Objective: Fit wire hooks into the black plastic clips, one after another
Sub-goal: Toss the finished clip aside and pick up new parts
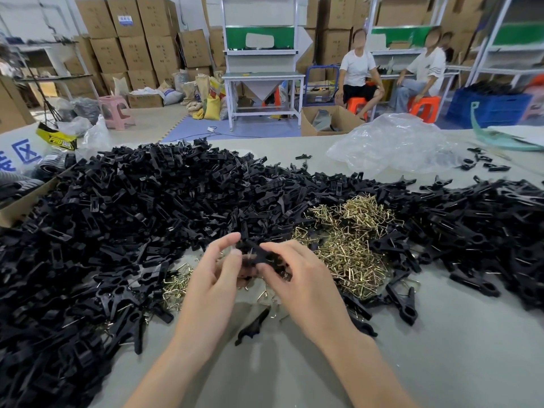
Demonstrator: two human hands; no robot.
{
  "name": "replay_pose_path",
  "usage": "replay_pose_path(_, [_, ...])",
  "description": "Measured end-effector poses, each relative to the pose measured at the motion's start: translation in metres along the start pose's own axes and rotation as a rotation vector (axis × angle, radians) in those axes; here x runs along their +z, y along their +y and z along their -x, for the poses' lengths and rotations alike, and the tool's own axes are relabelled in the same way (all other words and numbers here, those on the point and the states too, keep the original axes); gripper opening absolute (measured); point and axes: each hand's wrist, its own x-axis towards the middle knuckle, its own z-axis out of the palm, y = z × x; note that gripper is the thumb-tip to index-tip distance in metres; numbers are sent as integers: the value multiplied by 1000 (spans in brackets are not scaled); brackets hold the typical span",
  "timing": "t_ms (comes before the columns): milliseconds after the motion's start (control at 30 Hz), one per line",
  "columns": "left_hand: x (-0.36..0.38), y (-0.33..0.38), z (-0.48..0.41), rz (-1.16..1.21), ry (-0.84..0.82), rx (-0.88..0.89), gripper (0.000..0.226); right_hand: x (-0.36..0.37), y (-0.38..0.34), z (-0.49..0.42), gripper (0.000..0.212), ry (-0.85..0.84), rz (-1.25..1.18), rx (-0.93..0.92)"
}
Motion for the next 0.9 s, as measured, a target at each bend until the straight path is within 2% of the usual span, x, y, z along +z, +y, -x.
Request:
replay_pose_path(100, [0,-2,-1,-44,35,13,22,-22,3,-10,24,137,-355,262])
replay_pose_path(167, [-1,-4,-2,-62,60,12,21,-56,13,-27,19,361,-661,403])
replay_pose_path(267, [0,-7,-2,-104,99,24,20,-126,32,-60,46,723,-1250,486])
replay_pose_path(300, [0,-9,-2,-135,109,37,20,-144,37,-68,55,785,-1387,511])
replay_pose_path(367, [-2,-11,-3,-239,131,77,19,-159,43,-76,68,749,-1515,564])
replay_pose_path(433, [-6,-13,-5,-391,160,110,21,-147,41,-73,68,581,-1514,578])
replay_pose_path(567, [-20,-19,-13,-812,260,152,37,-83,21,-54,49,317,-1404,569])
replay_pose_path(667, [-32,-26,-17,-1004,262,59,43,-34,4,-38,40,202,-1252,596])
replay_pose_path(733, [-36,-32,-19,-1083,271,46,45,-7,1,-27,26,141,-1063,524])
replay_pose_path(800, [-39,-37,-24,-1122,275,63,45,9,3,-19,24,93,-869,424])
replay_pose_path(900, [-41,-41,-33,-1190,252,63,46,17,4,-14,23,46,-715,368])
